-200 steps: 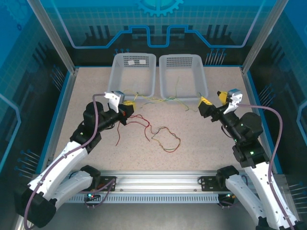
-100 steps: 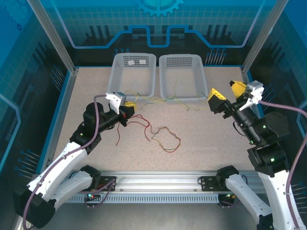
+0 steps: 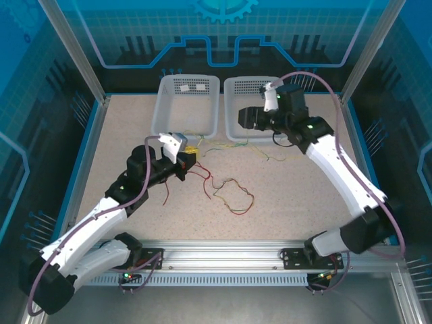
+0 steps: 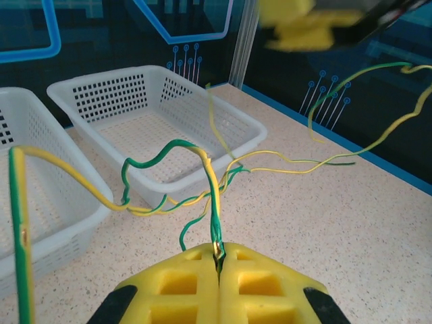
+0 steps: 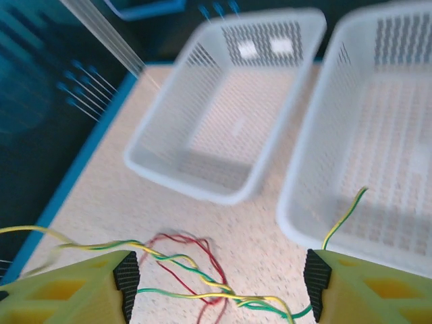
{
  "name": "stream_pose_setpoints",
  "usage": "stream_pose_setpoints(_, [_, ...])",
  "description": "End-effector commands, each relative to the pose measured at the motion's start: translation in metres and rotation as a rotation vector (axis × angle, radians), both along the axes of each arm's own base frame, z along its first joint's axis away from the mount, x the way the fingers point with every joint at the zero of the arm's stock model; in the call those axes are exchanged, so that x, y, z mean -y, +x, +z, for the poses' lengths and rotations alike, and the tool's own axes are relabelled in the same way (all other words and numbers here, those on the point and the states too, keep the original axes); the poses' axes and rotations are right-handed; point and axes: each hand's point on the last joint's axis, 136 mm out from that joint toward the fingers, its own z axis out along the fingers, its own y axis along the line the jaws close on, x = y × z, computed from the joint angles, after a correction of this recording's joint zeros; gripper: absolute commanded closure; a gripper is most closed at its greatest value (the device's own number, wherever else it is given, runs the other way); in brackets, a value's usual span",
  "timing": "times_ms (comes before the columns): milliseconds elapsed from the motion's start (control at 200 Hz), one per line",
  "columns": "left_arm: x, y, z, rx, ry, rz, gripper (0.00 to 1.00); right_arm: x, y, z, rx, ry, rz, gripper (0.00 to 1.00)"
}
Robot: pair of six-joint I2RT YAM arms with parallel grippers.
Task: Untangle the cables
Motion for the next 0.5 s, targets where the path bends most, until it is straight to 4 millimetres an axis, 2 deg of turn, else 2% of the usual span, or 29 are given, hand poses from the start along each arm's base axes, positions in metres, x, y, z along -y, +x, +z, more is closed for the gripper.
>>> stream_pose_setpoints(0, [0.001, 0.003, 0.015, 0.069, -0.019, 0.012, 1.0, 0.003, 0.006, -0.019, -0.117, -0.009, -0.055, 0.36])
stream_pose_setpoints(135, [0.002, 0.003, 0.018, 0.081, -0.025, 0.013, 1.0, 0.009, 0.018, -0.045, -0.174, -0.037, -0.115, 0.39])
stream_pose_setpoints(225, [0.003, 0.002, 0.019, 0.085, -0.031, 0.011, 1.0, 0.012, 0.021, -0.051, -0.182, -0.05, -0.135, 0.39])
stream_pose_setpoints(350, [0.002, 0.003, 0.018, 0.083, -0.027, 0.018, 1.0, 0.011, 0.018, -0.043, -0.137, -0.052, -0.126, 0.4])
stream_pose_setpoints(495, [0.0, 0.003, 0.017, 0.089, -0.029, 0.031, 1.0, 0.027, 0.014, -0.036, -0.111, -0.132, -0.184, 0.41])
